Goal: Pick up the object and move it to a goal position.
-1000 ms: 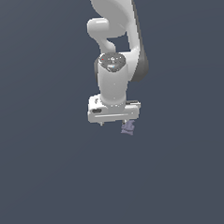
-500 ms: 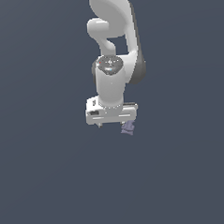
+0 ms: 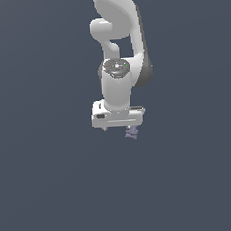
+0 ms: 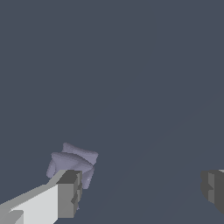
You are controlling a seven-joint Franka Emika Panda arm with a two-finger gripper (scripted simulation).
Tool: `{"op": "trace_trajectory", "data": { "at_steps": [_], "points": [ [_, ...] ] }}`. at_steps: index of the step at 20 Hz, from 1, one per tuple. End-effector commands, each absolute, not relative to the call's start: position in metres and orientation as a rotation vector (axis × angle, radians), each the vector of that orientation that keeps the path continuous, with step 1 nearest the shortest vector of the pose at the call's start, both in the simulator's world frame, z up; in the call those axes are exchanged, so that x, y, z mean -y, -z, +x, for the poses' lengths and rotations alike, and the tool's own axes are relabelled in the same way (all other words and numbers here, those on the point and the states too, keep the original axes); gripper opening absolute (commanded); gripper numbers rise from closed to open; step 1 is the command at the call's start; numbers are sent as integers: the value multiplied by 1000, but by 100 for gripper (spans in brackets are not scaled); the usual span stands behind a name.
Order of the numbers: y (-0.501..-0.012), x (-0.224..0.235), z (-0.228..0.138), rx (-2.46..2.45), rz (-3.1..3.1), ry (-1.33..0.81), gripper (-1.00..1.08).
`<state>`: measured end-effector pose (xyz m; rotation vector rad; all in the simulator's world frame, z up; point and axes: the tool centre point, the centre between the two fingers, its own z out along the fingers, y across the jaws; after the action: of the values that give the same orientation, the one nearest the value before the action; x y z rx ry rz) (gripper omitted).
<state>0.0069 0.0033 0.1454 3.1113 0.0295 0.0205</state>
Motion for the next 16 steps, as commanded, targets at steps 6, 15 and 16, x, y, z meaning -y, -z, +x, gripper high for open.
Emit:
{"op": "trace_trajectory", "data": {
  "at_steps": [6,15,16],
  "points": [
    [-129,-27,-4,109,3120,-17,100],
    [-104,-63,-26,345,3117,-7,100],
    [-102,-66,-28,366,3115,-6,100]
  ]
}}
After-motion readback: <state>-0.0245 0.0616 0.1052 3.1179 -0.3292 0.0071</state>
